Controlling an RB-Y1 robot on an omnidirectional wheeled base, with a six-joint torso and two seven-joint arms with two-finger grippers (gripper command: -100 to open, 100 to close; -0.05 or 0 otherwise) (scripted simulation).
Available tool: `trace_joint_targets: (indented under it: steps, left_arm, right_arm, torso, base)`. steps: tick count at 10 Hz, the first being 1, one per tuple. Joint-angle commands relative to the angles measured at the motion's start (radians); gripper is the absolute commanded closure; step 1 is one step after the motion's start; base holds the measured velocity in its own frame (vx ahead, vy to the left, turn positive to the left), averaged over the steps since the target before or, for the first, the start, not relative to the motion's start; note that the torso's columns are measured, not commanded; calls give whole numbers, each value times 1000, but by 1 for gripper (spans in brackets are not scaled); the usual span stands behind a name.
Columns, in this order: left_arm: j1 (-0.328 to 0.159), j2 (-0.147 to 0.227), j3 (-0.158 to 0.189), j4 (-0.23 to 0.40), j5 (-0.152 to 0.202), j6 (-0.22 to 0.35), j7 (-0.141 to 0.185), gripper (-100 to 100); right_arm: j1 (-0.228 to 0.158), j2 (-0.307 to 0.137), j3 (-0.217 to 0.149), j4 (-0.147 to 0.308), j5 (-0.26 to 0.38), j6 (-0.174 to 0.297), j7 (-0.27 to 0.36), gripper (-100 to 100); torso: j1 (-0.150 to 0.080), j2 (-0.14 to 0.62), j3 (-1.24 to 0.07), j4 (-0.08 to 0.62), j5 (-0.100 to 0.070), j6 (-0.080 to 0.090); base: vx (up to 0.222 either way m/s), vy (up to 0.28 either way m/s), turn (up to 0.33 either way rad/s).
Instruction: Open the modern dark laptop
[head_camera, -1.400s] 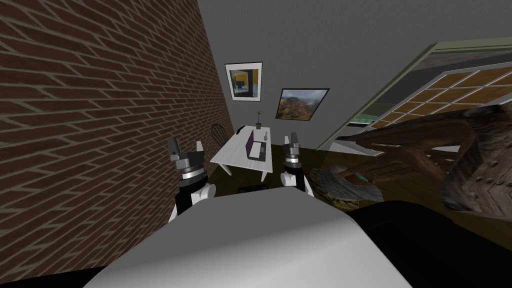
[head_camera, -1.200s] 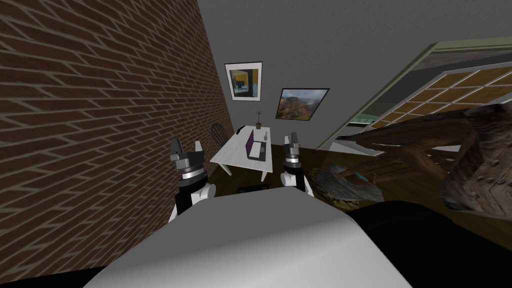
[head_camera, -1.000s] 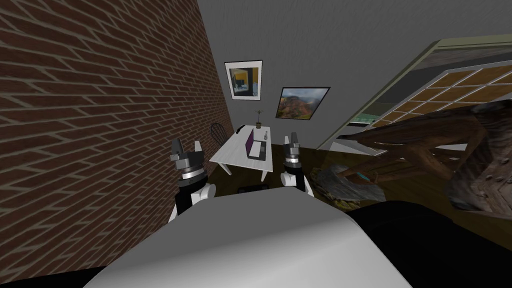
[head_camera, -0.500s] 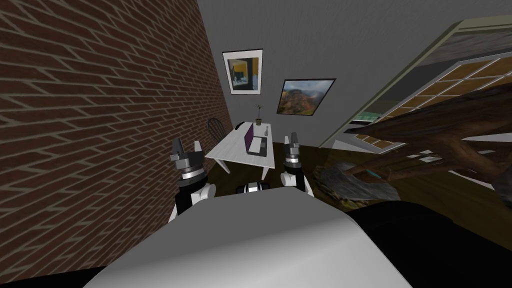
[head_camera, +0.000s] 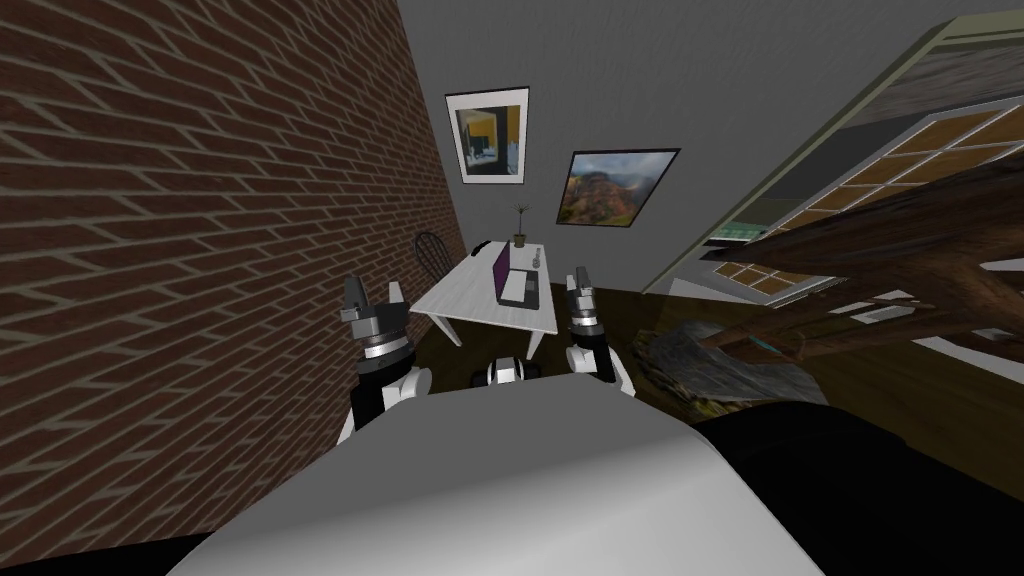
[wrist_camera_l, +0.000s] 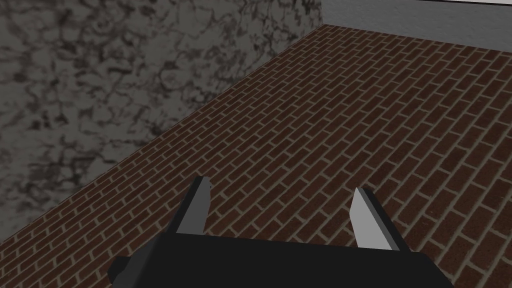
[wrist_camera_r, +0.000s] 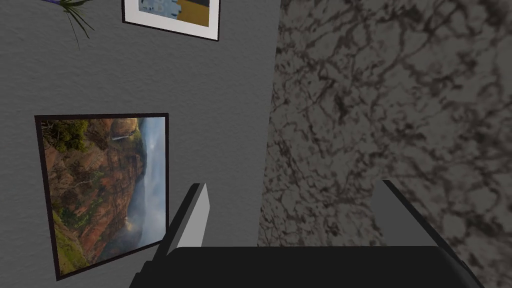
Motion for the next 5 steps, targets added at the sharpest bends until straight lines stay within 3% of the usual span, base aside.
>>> trace_joint_targets:
  steps: [1,5]
  left_arm:
    - [0,0,0,0,0,0,0,0]
    - [0,0,0,0,0,0,0,0]
  right_arm:
    - [0,-43,-19,21,38,22,37,-100]
    - [2,-102,-65,62,132,80,128,-100]
  torso:
    - [-1,1,0,0,0,0]
    - [0,1,0,0,0,0]
  base:
    - [39,123,-7]
    - [51,166,-15]
